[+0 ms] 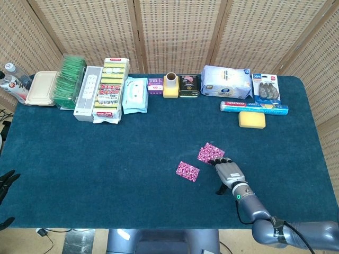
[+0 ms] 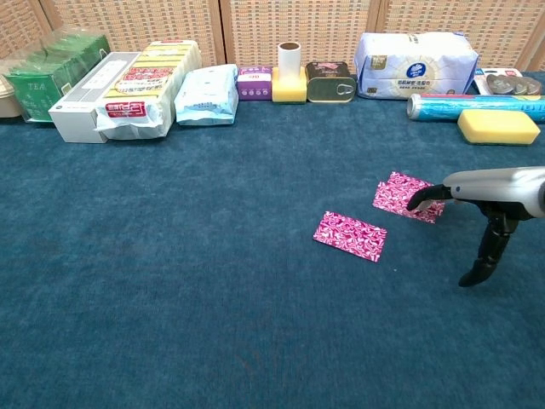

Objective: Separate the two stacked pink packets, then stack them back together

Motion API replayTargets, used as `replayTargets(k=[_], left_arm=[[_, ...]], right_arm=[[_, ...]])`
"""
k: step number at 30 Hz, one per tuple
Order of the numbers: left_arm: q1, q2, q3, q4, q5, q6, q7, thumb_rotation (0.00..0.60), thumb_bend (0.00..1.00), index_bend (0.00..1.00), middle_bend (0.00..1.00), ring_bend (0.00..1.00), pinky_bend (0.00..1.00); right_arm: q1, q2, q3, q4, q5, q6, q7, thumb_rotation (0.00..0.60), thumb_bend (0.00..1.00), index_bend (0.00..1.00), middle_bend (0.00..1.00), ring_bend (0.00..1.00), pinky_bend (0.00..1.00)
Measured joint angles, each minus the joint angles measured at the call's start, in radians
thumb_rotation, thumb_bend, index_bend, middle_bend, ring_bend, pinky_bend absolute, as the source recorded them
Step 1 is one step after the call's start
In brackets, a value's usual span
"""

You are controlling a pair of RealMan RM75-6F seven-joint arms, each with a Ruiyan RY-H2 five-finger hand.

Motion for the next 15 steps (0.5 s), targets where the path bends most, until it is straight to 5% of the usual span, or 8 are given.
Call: replayTargets(k=[15], left_arm=[[-0.002,0.001,0.0,-0.002,-0.003,-0.004,-0.001,0.6,0.02,0.0,0.0,0.0,0.04]], right_arm=[[0.069,-0.072,0.029,-0.002,0.084,0.035,-0.072,0.6,0.0,0.08,0.11,0.0,0.04]])
